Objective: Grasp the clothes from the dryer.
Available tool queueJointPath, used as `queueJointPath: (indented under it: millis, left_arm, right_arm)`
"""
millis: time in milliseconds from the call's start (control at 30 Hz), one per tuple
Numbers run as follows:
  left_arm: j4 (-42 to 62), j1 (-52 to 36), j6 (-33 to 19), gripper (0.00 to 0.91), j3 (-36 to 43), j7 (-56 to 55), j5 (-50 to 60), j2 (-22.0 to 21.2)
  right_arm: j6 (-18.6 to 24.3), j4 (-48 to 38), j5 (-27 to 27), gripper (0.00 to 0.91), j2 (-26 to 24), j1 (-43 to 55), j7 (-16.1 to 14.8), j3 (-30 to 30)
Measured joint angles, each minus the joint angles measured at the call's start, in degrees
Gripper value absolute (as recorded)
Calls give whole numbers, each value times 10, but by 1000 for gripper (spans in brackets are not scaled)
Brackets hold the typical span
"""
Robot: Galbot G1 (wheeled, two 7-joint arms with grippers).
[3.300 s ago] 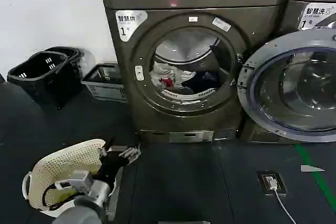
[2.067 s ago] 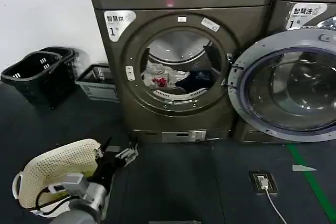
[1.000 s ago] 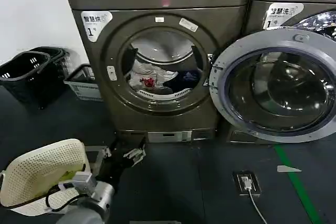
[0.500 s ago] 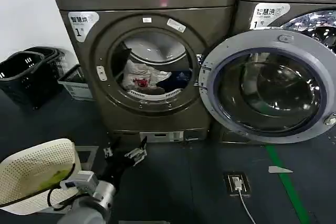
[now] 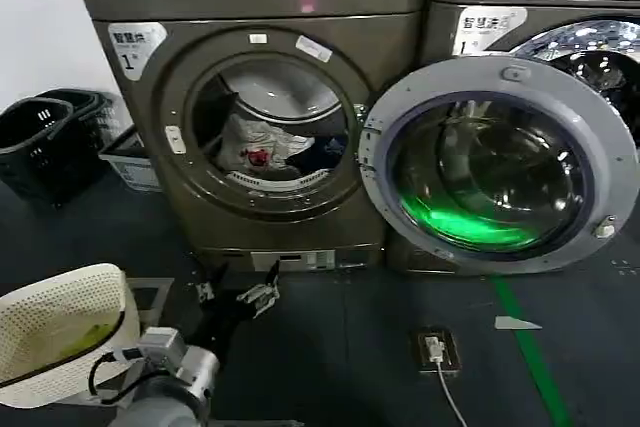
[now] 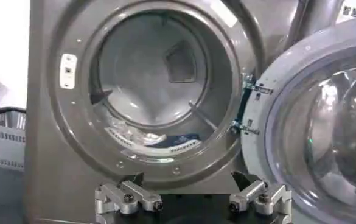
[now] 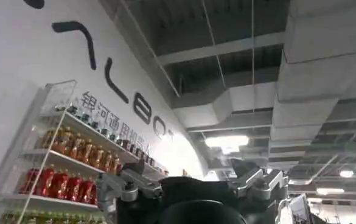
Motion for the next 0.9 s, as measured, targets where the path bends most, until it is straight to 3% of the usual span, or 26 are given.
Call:
queueJointPath:
  millis: [900]
  left_arm:
    - [15,-19,-3,907,-2,-21,28,-3]
  right_arm:
    - [18,6,24,907,-1,8,-8,-1]
